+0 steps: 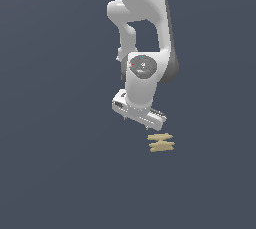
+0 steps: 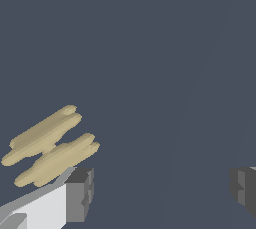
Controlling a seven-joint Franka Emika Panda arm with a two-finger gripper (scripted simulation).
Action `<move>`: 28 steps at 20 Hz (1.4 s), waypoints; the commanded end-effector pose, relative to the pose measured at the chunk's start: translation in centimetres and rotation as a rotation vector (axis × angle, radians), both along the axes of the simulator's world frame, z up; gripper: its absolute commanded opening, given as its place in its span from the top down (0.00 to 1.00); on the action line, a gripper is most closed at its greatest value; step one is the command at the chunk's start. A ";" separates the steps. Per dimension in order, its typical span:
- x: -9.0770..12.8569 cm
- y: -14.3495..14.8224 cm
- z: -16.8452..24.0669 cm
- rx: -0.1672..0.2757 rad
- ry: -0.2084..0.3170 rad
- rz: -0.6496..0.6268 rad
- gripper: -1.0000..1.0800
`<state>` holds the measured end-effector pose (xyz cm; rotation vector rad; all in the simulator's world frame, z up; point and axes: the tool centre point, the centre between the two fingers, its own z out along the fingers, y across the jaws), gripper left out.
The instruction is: Pick up the object and move it to a goal position.
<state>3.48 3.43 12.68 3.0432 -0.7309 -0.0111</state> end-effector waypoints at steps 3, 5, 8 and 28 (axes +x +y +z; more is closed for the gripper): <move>0.6 1.1 -0.6 0.002 -0.001 -0.111 0.04; 0.8 1.6 -0.9 0.002 -0.001 -0.159 0.04; 1.2 2.4 -1.3 0.003 -0.002 -0.231 0.04; 3.2 7.8 -4.1 0.004 -0.007 -0.707 0.04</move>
